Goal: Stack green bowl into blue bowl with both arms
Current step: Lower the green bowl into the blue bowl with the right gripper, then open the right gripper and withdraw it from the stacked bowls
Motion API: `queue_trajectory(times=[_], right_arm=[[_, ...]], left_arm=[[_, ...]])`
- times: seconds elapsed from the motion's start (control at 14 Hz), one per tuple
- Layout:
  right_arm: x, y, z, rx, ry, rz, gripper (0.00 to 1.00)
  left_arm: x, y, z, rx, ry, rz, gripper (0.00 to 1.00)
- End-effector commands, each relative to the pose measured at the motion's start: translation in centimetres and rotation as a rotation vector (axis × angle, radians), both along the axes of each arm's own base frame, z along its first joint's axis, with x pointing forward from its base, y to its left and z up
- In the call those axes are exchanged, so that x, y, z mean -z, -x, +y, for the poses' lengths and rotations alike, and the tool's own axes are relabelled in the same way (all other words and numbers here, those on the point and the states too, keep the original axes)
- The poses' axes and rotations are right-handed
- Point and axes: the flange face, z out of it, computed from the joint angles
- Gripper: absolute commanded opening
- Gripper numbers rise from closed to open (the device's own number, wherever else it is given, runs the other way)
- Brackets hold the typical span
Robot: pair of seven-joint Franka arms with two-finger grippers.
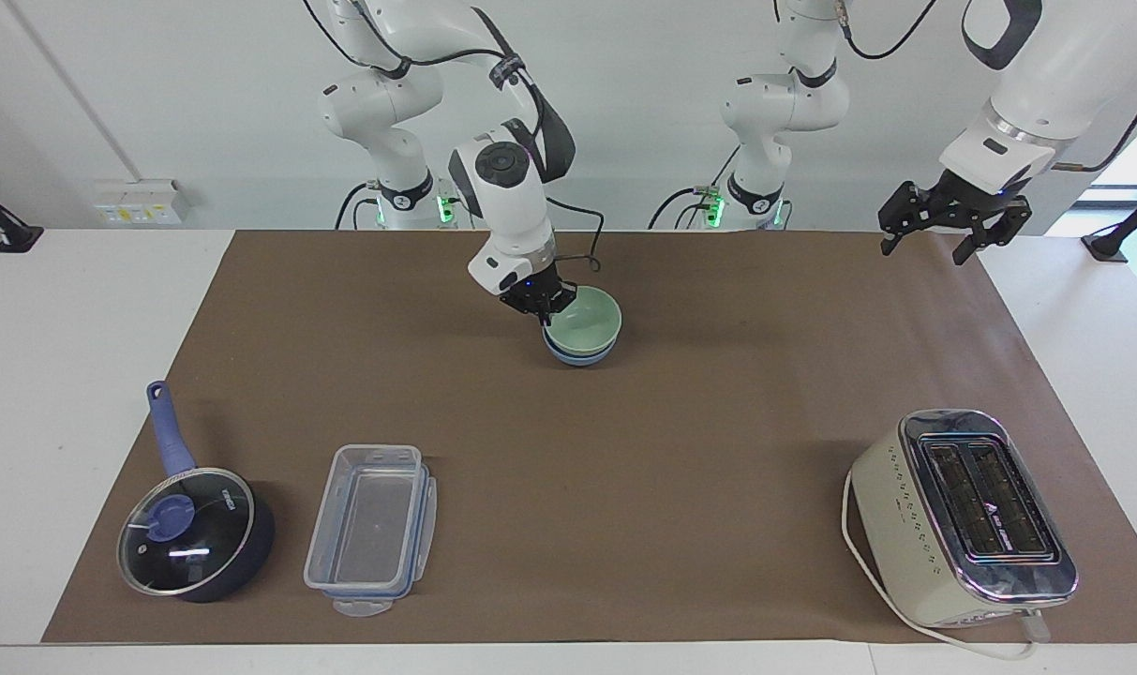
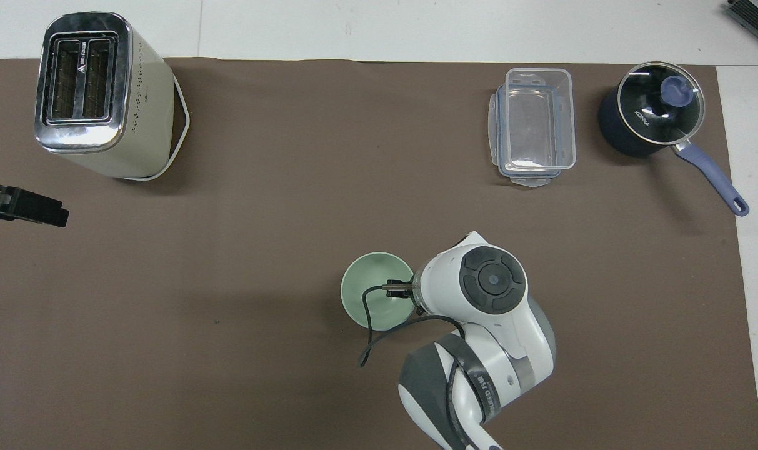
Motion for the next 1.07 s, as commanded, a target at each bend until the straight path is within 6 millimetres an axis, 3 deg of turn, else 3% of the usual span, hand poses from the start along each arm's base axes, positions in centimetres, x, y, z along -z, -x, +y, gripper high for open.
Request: queue_trajectory(times=[0.0, 0.5, 1.0], right_arm=[[0.0, 0.3, 0.1, 0.02, -0.022, -0.002, 0.0], [1.1, 1.0, -0.2, 0.006, -0.01, 0.014, 0.0], [1.4, 0.0, 0.1, 0.008, -0.015, -0.003, 0.0]], left_arm=[[-0.2, 0.8, 0.3, -0.012, -0.02, 0.004, 1.0], [-0.1, 0.8, 0.3, -0.012, -0.02, 0.005, 1.0], [-0.1, 0.8, 0.3, -0.012, -0.02, 0.005, 1.0]])
